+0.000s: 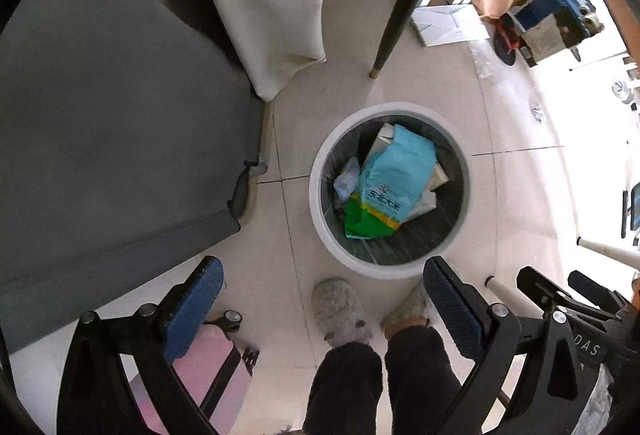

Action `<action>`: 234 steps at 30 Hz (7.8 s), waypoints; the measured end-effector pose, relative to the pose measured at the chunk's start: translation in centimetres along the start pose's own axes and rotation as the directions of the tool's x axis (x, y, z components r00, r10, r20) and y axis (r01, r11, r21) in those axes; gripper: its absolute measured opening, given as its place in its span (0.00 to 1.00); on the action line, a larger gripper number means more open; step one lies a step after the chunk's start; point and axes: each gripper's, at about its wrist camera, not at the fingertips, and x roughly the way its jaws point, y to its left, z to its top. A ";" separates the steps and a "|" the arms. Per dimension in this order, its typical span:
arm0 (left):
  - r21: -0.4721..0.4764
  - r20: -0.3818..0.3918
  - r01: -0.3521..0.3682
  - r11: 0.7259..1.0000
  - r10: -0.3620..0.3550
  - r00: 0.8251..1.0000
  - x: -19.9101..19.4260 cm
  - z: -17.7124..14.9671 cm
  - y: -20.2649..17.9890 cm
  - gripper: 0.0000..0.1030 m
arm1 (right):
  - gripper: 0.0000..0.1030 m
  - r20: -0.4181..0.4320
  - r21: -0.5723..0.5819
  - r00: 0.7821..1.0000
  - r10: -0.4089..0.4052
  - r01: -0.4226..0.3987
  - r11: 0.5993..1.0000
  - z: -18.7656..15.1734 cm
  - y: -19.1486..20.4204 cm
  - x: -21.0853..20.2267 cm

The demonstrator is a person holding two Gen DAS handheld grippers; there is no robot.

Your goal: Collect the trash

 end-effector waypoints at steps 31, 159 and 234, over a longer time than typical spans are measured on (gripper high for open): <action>0.075 0.235 -0.055 0.996 0.036 0.971 -31.7 -8.6 -2.8 0.99 | 1.00 0.213 -0.038 0.968 0.133 -0.128 0.991 -11.1 -1.8 -35.2; 0.114 -0.214 0.321 0.940 -0.292 0.932 3.0 4.8 -4.5 1.00 | 0.85 0.019 0.459 0.918 0.396 -0.360 0.812 -1.7 -8.2 -1.3; 0.114 0.408 0.365 0.924 -0.378 0.831 -55.2 -20.2 -0.3 1.00 | 1.00 0.283 -0.340 0.888 0.363 -0.261 0.904 -22.5 -1.4 -63.0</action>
